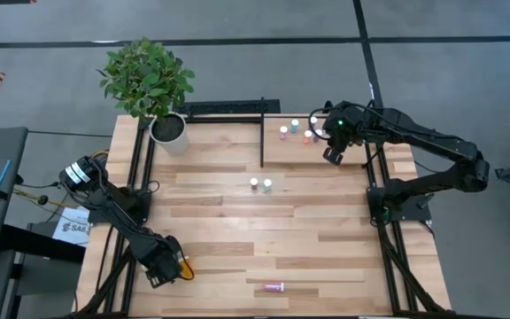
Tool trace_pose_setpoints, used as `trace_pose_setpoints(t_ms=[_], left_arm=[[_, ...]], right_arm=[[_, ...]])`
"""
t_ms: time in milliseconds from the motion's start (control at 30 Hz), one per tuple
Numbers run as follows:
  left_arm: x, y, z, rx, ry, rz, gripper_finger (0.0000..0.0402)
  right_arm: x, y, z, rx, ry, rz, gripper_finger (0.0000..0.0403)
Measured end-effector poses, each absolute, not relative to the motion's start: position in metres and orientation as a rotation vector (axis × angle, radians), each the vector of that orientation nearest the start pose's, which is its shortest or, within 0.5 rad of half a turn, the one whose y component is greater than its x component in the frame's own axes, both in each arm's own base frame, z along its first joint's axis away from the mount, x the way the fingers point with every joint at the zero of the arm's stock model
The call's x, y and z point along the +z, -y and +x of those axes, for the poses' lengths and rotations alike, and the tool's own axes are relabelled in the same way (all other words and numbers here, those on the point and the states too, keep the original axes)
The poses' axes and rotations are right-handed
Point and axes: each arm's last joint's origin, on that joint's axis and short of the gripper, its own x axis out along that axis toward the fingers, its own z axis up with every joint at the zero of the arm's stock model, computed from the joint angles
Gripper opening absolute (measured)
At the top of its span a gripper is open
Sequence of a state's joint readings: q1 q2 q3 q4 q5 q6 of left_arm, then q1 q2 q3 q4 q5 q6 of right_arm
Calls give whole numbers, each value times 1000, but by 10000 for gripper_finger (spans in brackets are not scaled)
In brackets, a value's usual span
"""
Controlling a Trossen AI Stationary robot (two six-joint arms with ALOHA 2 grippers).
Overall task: Pick and place medicine bottles onto shelf by color
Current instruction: Move the yellow pill bottle to the center of the table
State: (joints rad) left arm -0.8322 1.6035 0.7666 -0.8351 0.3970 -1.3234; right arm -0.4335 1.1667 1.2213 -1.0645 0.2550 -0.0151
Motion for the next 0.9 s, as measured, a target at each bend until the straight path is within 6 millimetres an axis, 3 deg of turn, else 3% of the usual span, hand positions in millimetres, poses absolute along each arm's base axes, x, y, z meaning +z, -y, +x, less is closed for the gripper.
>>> trace_pose_setpoints(t_ms=[233,567,733,900], left_arm=[[133,177,146,317,-1937,-517,167],[135,178,147,504,-1893,-661,44],[159,174,154,564,-1719,-800,48],[201,156,170,605,-1354,-989,71]], right_arm=[[338,94,186,-620,-1030,78,147],[338,94,186,-611,-1034,62,147],[339,95,187,-587,-1043,15,147],[342,96,190,-558,-1009,-47,147]])
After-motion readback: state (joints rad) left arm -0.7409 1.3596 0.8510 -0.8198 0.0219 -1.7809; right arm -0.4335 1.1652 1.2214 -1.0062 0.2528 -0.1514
